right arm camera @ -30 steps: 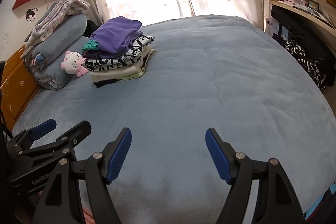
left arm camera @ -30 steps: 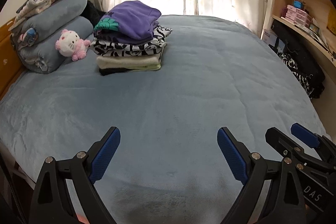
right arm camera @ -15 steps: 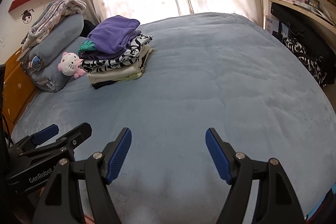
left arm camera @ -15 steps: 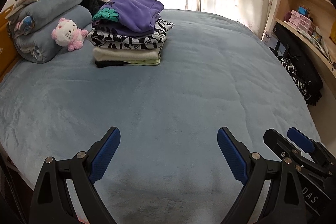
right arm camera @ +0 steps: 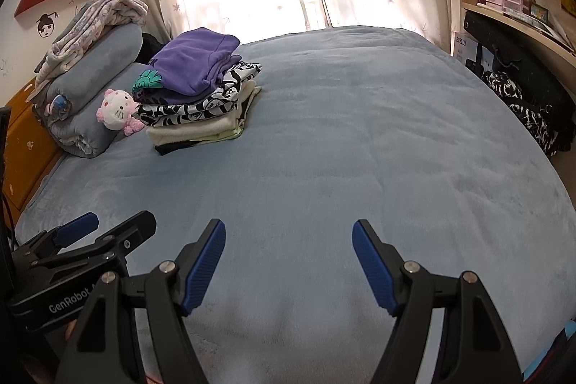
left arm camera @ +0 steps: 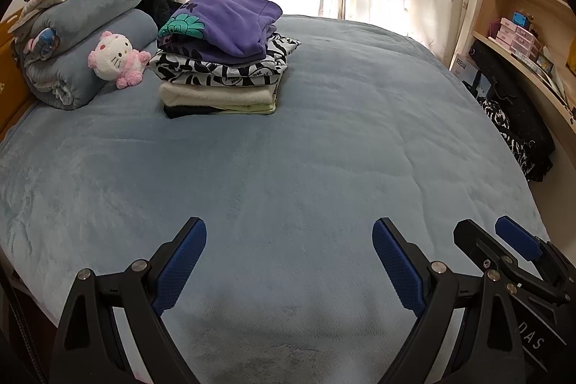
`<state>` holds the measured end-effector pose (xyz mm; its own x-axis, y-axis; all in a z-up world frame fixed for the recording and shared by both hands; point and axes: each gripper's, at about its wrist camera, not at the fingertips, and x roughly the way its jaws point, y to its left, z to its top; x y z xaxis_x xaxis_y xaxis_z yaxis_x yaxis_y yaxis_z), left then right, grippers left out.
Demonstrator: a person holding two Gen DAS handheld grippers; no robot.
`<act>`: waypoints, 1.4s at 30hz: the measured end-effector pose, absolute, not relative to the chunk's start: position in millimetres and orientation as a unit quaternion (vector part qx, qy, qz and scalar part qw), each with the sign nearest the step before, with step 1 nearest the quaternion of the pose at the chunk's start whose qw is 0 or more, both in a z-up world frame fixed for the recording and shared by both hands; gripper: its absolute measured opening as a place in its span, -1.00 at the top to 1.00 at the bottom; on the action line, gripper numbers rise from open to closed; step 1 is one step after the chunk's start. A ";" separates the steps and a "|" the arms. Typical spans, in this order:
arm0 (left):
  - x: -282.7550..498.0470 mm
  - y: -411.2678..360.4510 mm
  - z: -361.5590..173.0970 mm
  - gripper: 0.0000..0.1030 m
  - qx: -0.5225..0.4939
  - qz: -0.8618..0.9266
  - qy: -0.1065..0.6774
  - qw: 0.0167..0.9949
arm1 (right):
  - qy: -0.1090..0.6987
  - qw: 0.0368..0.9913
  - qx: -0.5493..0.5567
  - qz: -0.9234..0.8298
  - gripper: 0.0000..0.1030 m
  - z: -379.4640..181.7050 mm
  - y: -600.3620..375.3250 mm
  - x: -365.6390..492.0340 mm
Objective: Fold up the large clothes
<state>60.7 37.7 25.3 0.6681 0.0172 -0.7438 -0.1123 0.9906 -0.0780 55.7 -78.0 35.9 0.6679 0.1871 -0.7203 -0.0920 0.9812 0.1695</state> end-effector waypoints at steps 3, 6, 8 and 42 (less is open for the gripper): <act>59.8 36.2 25.2 -0.80 -0.058 0.036 0.407 0.911 | 0.402 0.910 0.061 0.076 -0.42 36.4 -78.1 58.0; 59.8 35.4 25.3 -0.80 -0.057 0.037 0.406 0.911 | 0.402 0.910 0.062 0.075 -0.42 36.6 -79.0 59.3; 60.1 35.3 25.0 -0.80 -0.057 0.037 0.407 0.911 | 0.402 0.910 0.061 0.074 -0.42 35.8 -78.4 59.9; 58.9 37.3 19.2 -0.80 -0.051 0.041 0.414 0.908 | 0.398 0.912 0.070 0.076 -0.42 29.6 -71.3 56.6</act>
